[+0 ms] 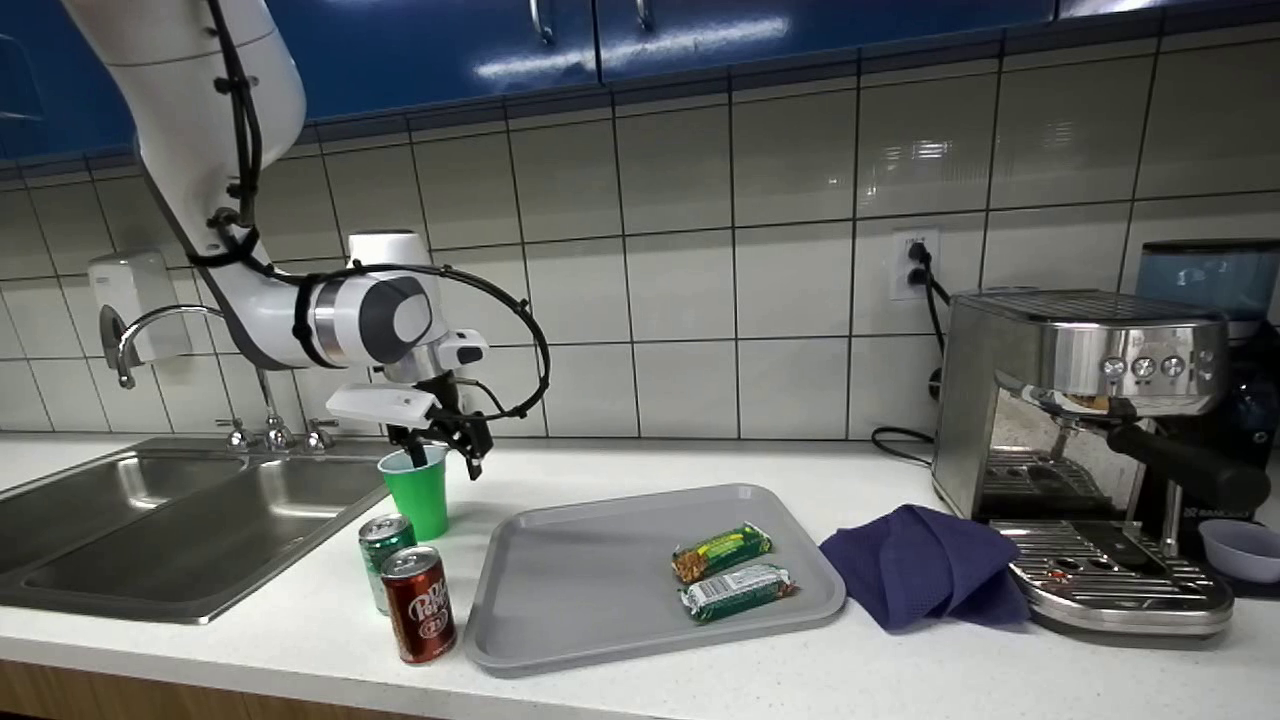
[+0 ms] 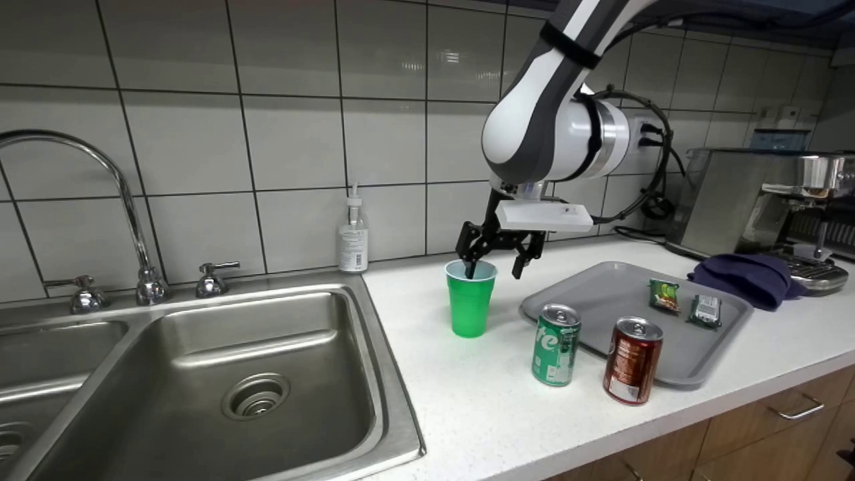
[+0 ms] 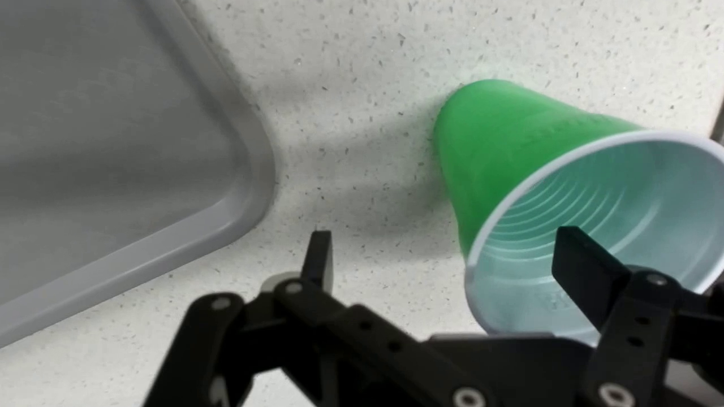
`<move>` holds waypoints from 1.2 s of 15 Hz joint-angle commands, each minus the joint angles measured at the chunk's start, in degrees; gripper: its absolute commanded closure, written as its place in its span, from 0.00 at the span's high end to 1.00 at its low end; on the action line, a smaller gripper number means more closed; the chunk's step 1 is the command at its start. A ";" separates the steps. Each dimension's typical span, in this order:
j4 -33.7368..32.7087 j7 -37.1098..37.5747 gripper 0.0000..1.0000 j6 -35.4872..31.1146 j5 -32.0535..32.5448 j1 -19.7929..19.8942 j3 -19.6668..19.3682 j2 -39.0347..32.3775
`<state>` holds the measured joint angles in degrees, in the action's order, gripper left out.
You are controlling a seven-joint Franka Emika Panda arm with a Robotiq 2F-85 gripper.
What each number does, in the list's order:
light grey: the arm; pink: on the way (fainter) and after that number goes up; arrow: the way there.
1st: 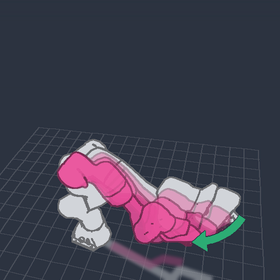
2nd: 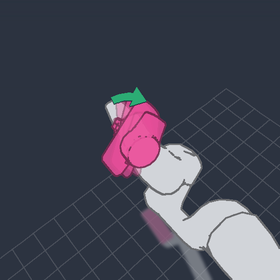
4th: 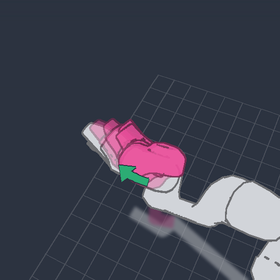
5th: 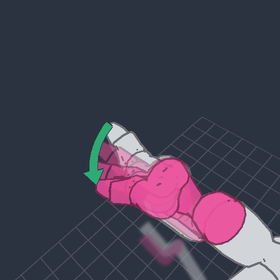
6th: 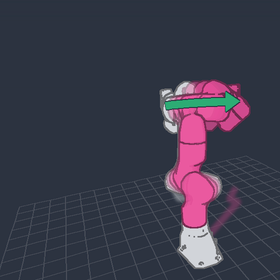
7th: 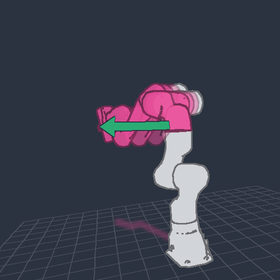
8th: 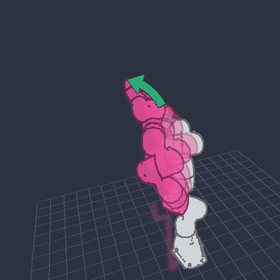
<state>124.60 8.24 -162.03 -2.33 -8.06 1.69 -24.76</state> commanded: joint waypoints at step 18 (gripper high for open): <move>0.32 -4.56 0.01 0.79 -2.10 3.20 4.13 3.52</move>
<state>122.73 6.12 -161.58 -2.74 -6.86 4.02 -24.65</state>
